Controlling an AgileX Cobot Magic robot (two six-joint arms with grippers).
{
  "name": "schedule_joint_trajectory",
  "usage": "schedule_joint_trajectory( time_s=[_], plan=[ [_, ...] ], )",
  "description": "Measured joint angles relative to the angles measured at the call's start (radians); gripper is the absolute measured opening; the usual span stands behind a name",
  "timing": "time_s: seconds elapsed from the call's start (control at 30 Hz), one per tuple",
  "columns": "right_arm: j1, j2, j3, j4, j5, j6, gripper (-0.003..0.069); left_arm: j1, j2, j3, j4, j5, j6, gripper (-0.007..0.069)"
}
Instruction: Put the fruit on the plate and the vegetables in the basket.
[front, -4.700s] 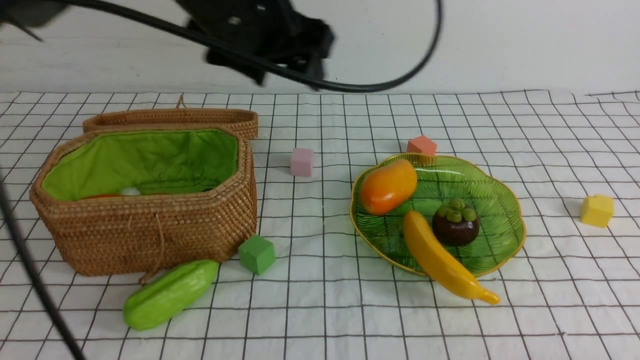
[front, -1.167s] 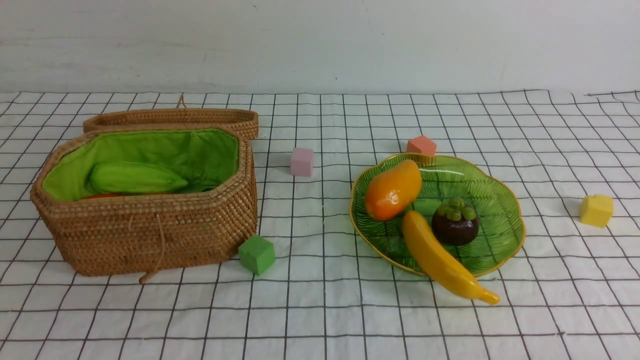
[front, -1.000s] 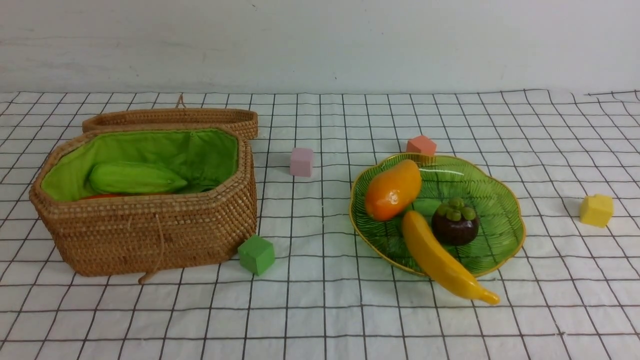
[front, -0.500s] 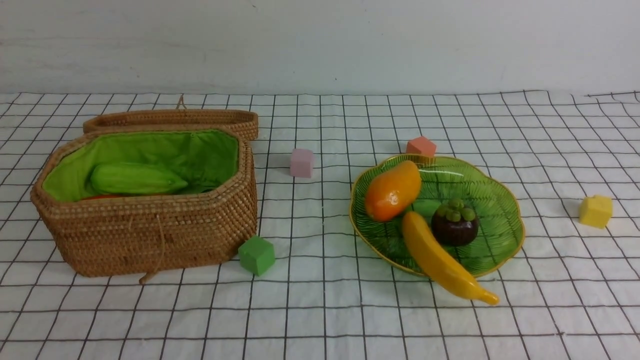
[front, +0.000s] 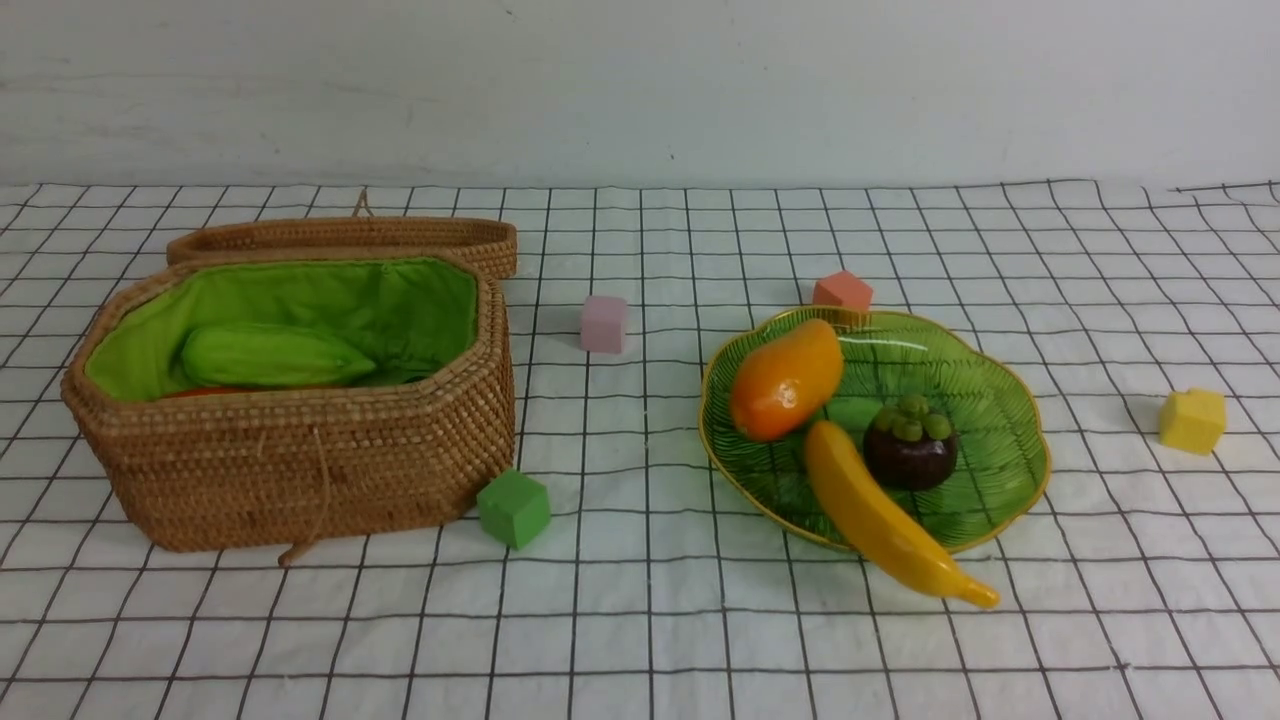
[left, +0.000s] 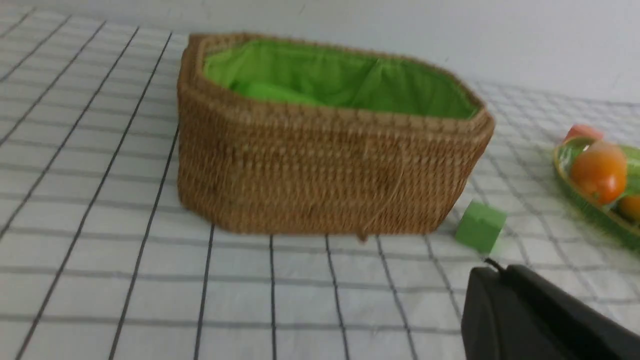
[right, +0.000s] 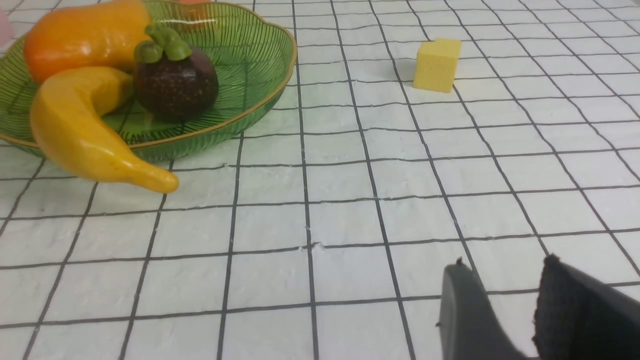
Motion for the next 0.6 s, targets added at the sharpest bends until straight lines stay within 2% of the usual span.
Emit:
schedule_joint_trajectory(
  time_s=[0.13, 0.27, 0.6],
  plan=[
    [0.000, 0.000, 0.000, 0.000, 0.001, 0.001, 0.0238, 0.007, 0.000, 0.137, 0.006, 0.006, 0.004, -0.0009],
    [0.000, 0.000, 0.000, 0.000, 0.001, 0.001, 0.0238, -0.004, 0.000, 0.145, 0.027, -0.078, 0.006, -0.0006],
    [0.000, 0.000, 0.000, 0.000, 0.001, 0.000, 0.0238, -0.014, 0.000, 0.145, -0.021, -0.085, 0.007, -0.0001]
  ],
)
